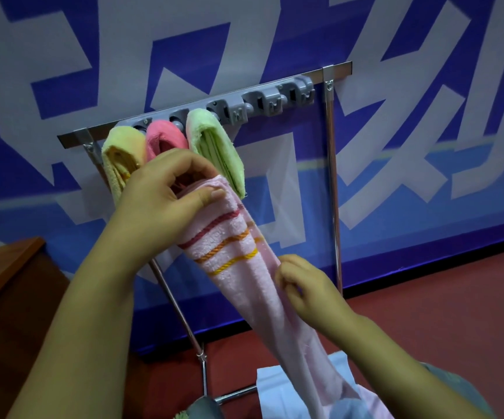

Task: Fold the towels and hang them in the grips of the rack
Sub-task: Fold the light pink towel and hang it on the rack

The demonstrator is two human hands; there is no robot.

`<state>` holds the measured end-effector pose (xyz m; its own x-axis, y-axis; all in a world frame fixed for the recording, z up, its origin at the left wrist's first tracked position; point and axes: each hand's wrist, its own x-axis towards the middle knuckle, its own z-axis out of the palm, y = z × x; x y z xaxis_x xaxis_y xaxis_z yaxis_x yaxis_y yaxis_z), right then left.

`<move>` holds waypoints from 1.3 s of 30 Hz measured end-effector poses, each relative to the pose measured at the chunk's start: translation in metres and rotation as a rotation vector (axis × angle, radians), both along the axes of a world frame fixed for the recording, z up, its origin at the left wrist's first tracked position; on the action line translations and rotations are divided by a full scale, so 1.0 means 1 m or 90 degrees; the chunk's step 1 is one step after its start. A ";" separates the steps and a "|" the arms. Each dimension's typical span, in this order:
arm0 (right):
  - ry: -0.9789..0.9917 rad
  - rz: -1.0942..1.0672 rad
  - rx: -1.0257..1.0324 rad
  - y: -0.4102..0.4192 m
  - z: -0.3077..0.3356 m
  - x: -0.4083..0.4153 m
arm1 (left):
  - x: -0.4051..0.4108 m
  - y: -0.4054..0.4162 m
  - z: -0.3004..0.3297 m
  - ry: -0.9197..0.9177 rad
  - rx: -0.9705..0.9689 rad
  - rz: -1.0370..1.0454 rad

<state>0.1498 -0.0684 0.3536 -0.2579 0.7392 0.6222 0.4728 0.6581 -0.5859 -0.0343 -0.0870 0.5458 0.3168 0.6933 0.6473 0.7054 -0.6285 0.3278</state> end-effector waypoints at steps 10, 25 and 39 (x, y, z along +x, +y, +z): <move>0.032 0.051 -0.121 -0.008 -0.003 0.001 | -0.002 0.004 -0.002 -0.037 -0.014 -0.010; 0.031 -0.008 -0.082 -0.006 -0.003 -0.010 | -0.022 0.007 0.000 -0.074 -0.009 0.023; 0.083 -0.025 -0.160 -0.016 0.005 -0.006 | -0.030 0.010 0.005 -0.020 -0.005 -0.005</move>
